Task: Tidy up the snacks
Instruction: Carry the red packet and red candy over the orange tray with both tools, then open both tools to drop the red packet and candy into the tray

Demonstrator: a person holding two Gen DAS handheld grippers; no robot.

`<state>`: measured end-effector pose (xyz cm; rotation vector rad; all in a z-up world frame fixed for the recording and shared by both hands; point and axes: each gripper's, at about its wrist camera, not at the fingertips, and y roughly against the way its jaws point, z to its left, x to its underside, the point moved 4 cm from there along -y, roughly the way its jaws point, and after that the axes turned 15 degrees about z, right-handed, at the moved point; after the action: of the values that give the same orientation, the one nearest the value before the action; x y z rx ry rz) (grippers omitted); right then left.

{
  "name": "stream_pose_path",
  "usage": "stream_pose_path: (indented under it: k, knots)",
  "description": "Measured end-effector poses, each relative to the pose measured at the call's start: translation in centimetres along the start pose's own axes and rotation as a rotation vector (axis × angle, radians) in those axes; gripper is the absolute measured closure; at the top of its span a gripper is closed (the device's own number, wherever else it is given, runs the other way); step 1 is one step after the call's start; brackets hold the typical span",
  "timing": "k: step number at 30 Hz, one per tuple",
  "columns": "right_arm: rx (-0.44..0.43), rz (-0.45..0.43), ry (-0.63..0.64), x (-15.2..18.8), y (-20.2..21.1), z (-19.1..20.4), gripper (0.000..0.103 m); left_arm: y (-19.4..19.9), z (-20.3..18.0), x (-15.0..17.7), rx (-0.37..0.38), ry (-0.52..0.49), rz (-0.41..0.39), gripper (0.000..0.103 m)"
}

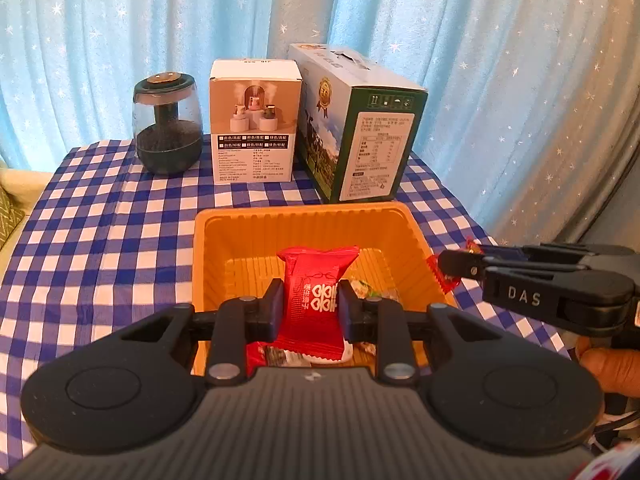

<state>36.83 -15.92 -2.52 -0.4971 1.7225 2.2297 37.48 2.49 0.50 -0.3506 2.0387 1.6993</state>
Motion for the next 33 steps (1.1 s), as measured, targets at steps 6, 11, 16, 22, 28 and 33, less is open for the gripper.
stream_pose_path:
  k: [6,11,16,22,28,33]
  knots:
    - [-0.016,0.036,-0.005,-1.5,-2.2,-0.3,0.077,-2.4,0.8,-1.9,0.006,0.009,0.033,0.078]
    - [-0.011,0.063,-0.006,-2.5,-4.0,-0.5,0.076,-4.4,1.3,-3.0,0.013,0.018,0.062,0.078]
    - [-0.016,0.088,-0.019,-3.3,-5.7,-1.1,0.077,-6.0,1.5,-3.9,0.005,0.027,0.077,0.078]
    - [-0.011,0.108,-0.019,-3.6,-7.2,-1.5,0.077,-7.8,1.9,-4.8,0.005,0.038,0.095,0.078]
    - [-0.007,0.121,-0.032,-3.4,-8.2,-1.9,0.077,-9.2,2.0,-5.0,0.007,0.038,0.109,0.078]
    - [-0.005,0.130,-0.039,-3.3,-8.8,-2.0,0.077,-10.0,2.2,-5.1,0.011,0.043,0.114,0.078]
